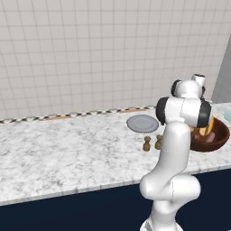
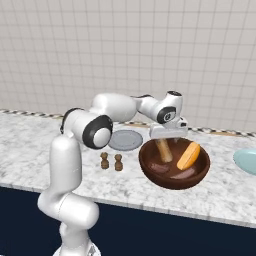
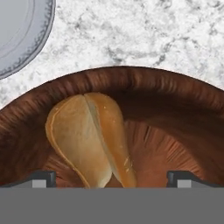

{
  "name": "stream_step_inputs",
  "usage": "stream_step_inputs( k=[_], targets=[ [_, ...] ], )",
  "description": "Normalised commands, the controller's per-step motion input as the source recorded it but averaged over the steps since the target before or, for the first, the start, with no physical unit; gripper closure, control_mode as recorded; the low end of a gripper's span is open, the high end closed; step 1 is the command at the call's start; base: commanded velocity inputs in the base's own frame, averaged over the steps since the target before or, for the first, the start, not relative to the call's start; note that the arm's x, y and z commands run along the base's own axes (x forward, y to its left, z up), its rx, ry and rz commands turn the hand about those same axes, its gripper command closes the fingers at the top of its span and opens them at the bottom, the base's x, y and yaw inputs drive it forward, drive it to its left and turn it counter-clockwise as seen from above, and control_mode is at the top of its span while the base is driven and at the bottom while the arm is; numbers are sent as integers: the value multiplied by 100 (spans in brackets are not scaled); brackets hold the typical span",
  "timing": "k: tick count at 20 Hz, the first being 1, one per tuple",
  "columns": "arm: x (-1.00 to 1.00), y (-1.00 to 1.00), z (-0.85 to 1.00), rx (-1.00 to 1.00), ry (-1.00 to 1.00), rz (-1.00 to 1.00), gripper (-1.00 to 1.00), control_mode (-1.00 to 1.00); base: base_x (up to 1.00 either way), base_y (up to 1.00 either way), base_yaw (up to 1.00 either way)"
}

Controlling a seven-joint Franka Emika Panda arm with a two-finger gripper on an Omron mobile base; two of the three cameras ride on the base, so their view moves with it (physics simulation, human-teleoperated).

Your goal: Place one bun and one sausage from the bowl on each plate.

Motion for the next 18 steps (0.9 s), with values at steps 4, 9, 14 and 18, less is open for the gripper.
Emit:
stream_step_inputs(
  k=[4, 9, 14, 18],
  targets=[
    [-26, 26, 0, 0, -4, 0, -100, -100, 0, 0, 0],
    [0, 24, 0, 0, -1, 0, -100, -100, 0, 0, 0],
    [0, 1, -18, 0, 0, 0, -100, -100, 0, 0, 0],
    [1, 0, -34, 0, 0, 0, -100, -100, 0, 0, 0]
  ],
)
